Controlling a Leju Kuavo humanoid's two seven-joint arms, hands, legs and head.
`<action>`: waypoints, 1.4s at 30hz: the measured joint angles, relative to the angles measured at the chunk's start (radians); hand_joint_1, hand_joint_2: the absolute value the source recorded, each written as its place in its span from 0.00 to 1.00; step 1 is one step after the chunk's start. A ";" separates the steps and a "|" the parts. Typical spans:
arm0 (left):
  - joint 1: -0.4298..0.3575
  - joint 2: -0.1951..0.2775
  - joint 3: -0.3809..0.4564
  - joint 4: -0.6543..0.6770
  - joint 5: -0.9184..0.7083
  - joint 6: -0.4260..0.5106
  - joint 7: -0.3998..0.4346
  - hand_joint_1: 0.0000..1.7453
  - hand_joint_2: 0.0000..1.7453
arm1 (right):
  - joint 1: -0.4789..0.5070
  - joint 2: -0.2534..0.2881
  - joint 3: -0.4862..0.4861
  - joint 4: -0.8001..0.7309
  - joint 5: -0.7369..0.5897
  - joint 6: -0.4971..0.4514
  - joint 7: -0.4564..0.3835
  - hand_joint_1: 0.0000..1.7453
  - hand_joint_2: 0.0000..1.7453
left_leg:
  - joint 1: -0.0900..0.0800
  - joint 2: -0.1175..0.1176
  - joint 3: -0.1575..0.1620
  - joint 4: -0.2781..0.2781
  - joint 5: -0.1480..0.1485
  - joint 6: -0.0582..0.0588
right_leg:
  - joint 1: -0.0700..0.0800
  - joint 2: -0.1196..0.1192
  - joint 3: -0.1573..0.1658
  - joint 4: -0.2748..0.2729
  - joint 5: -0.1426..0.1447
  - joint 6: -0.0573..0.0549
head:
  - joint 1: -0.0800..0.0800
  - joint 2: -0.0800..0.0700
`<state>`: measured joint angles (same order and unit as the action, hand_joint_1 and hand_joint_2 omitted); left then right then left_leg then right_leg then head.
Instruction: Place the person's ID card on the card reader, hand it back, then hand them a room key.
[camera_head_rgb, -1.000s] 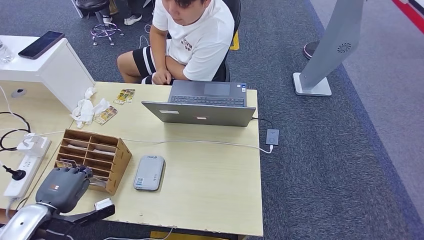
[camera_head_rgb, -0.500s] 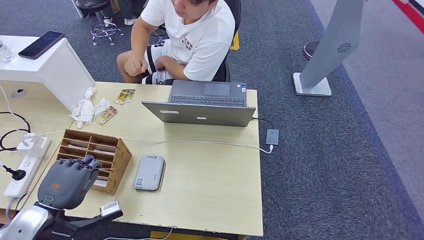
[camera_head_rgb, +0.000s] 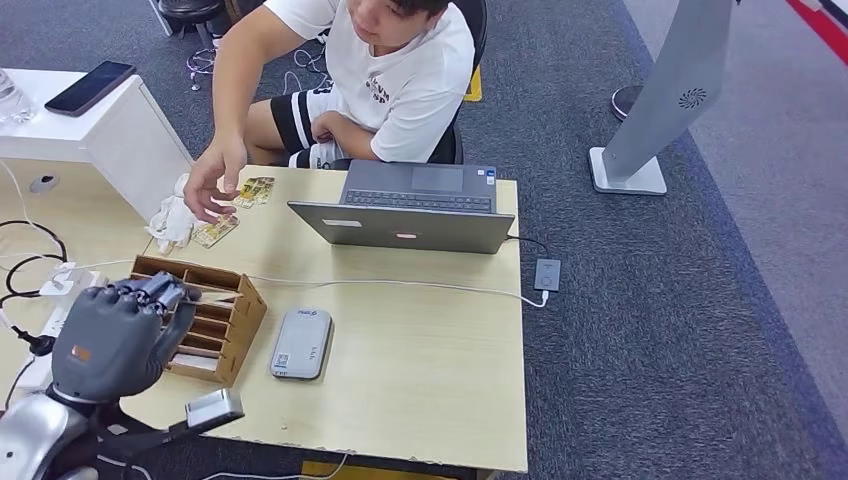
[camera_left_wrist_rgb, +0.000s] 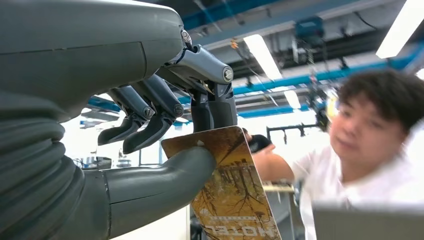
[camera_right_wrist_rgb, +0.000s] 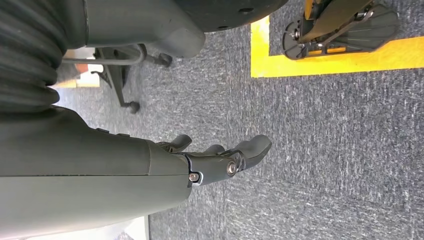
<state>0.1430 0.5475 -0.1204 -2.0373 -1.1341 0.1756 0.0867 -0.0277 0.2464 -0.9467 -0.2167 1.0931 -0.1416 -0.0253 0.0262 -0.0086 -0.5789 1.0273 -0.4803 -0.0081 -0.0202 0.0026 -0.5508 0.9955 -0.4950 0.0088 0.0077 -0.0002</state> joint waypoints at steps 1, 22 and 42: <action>-0.065 -0.011 -0.001 0.028 0.005 -0.010 0.005 1.00 1.00 | -0.002 0.000 0.000 0.000 0.011 0.002 0.002 0.00 1.00 | 0.000 -0.002 0.000 0.000 0.001 0.000 | 0.000 -0.002 0.001 0.000 0.001 0.000 | 0.000 0.000; -0.698 -0.133 -0.030 0.762 -0.093 0.174 -0.057 1.00 1.00 | -0.022 -0.025 0.058 0.011 0.094 0.049 0.001 0.00 1.00 | 0.000 0.004 -0.002 0.000 0.007 -0.002 | 0.000 0.005 -0.002 0.001 0.010 -0.001 | 0.000 0.000; -0.619 -0.146 -0.003 0.835 0.041 0.379 -0.163 0.00 1.00 | -0.021 -0.034 0.074 0.023 0.087 0.053 -0.004 0.00 1.00 | 0.000 0.008 -0.005 0.000 0.007 -0.002 | 0.000 0.009 -0.006 0.001 0.010 -0.001 | 0.001 0.000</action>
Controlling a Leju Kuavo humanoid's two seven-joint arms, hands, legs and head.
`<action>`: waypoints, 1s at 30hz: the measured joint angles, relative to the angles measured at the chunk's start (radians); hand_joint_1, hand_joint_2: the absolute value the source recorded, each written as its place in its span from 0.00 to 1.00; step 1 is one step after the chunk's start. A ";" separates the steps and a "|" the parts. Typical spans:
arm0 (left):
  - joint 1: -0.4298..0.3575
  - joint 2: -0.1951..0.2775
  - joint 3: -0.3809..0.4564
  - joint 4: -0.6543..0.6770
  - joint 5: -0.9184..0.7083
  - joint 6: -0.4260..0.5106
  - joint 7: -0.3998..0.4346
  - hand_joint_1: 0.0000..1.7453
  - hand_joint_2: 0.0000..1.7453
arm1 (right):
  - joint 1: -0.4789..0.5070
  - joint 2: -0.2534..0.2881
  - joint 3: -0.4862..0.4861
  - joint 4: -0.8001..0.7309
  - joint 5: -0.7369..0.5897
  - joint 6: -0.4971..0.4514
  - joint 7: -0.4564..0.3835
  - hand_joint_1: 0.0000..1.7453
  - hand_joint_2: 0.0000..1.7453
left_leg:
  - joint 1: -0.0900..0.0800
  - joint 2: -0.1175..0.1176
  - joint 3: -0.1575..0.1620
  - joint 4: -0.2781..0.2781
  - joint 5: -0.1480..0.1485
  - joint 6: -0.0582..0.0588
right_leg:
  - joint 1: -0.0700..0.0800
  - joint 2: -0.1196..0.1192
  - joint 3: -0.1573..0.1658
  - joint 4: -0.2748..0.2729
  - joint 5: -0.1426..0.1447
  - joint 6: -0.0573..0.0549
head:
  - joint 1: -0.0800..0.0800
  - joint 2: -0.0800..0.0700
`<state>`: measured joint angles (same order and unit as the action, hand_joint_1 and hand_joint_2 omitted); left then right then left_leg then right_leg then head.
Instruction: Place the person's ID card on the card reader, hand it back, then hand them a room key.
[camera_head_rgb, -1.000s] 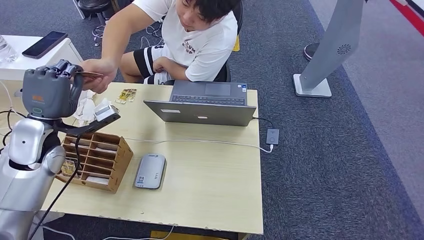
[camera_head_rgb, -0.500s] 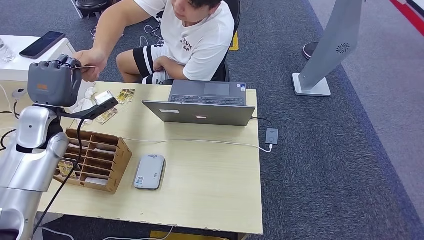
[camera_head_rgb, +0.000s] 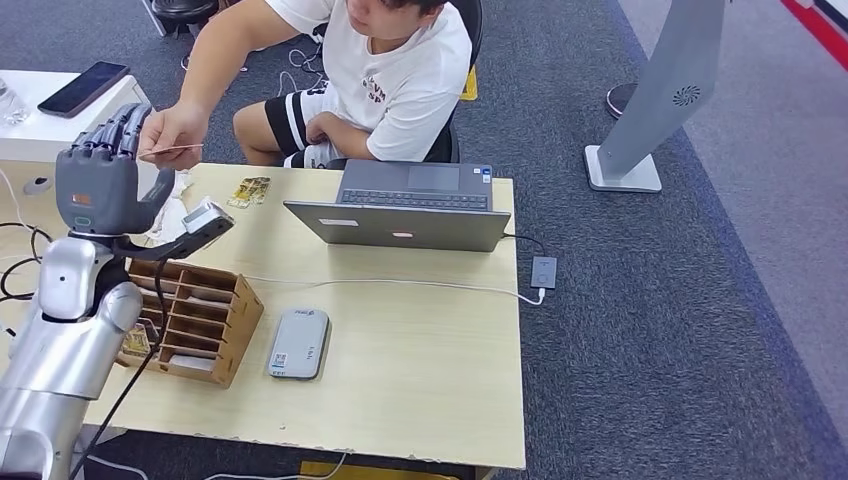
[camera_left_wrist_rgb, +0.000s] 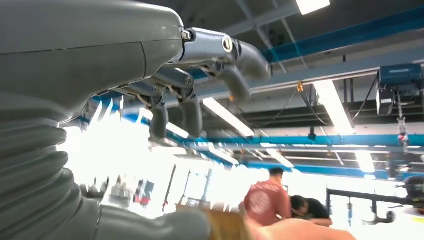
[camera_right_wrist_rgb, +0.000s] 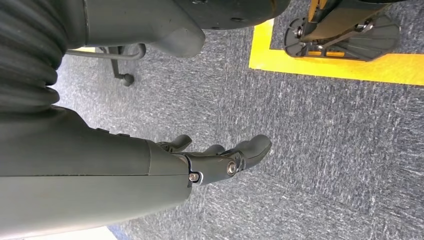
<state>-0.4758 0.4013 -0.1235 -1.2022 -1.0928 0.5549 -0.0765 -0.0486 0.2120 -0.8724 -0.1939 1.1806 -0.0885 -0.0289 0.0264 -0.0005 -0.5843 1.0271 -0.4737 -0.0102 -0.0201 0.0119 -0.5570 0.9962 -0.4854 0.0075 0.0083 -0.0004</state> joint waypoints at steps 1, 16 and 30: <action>0.029 -0.002 0.010 -0.023 0.032 0.007 -0.023 0.00 1.00 | 0.001 0.000 0.000 0.000 -0.004 0.000 -0.002 0.00 1.00 | 0.000 0.001 0.000 0.000 0.000 0.000 | 0.000 0.001 0.000 0.000 0.000 0.000 | 0.000 0.000; 0.723 -0.098 0.374 -0.695 0.706 -0.106 -0.498 0.00 1.00 | 0.027 0.005 -0.036 0.002 -0.071 -0.028 -0.062 0.00 0.00 | 0.000 0.004 0.000 0.000 -0.008 0.000 | 0.000 0.004 -0.002 -0.001 -0.006 0.002 | 0.001 0.000; 0.649 -0.484 1.170 -0.764 1.478 -1.167 -0.298 0.00 1.00 | 0.030 0.018 -0.074 0.002 -0.087 -0.089 -0.109 0.00 0.00 | 0.000 -0.001 0.002 -0.001 -0.007 0.001 | 0.000 -0.002 0.004 -0.001 -0.008 0.002 | 0.000 0.000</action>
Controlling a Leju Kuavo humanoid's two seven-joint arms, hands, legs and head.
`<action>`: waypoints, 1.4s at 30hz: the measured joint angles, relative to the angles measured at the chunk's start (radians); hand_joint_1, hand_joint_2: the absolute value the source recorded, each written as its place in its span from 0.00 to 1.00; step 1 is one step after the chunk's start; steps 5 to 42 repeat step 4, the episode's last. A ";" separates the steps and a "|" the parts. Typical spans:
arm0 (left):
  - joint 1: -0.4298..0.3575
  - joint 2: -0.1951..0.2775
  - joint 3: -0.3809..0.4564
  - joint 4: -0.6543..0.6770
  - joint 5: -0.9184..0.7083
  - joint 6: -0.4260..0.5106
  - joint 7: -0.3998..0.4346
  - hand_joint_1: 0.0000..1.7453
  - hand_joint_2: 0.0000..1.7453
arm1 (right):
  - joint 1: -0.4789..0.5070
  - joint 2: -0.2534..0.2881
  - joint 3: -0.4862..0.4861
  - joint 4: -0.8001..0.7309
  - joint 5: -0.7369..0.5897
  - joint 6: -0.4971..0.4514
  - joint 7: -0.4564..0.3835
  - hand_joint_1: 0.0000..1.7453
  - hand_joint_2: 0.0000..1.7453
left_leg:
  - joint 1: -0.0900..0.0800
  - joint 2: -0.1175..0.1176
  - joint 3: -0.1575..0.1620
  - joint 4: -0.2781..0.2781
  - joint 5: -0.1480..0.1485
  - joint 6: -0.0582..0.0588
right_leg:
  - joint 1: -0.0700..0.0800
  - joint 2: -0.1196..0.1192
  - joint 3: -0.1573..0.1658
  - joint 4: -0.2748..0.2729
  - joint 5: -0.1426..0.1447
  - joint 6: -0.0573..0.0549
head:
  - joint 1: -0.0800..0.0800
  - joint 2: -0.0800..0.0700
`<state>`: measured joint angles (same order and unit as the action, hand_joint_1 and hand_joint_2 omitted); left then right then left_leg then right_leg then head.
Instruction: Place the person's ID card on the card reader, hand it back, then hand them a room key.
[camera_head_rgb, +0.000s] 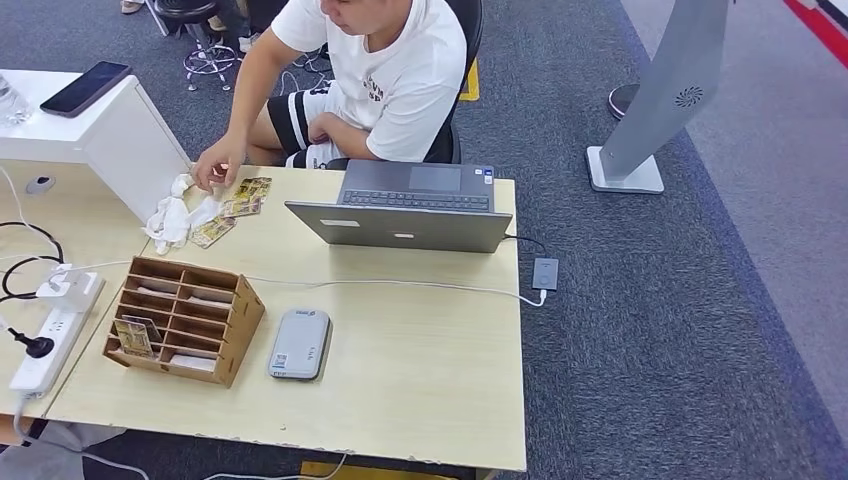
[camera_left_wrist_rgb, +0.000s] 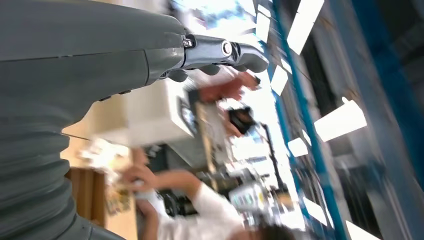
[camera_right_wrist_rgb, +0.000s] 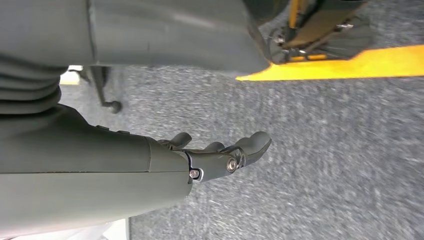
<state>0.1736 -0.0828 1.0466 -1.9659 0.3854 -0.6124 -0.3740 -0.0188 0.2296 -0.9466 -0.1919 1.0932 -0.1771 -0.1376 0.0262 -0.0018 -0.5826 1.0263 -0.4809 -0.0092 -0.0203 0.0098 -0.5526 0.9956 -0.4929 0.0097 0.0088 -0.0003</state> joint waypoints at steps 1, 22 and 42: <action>-0.031 -0.024 0.076 0.042 0.046 0.026 0.049 0.00 1.00 | 0.000 0.002 0.000 0.000 0.000 -0.003 -0.009 0.00 0.00 | 0.000 0.001 0.000 0.000 0.000 0.000 | 0.000 0.001 0.000 0.000 0.000 0.000 | 0.000 0.000; -0.101 -0.074 0.241 0.193 0.124 0.188 0.079 0.00 1.00 | -0.003 0.005 -0.001 0.002 0.005 -0.010 -0.017 0.00 0.00 | 0.000 0.001 0.002 0.000 0.000 0.000 | 0.000 0.002 0.000 0.000 0.000 0.000 | -0.001 0.000; -0.101 -0.074 0.241 0.193 0.124 0.188 0.079 0.00 1.00 | -0.003 0.005 -0.001 0.002 0.005 -0.010 -0.017 0.00 0.00 | 0.000 0.001 0.002 0.000 0.000 0.000 | 0.000 0.002 0.000 0.000 0.000 0.000 | -0.001 0.000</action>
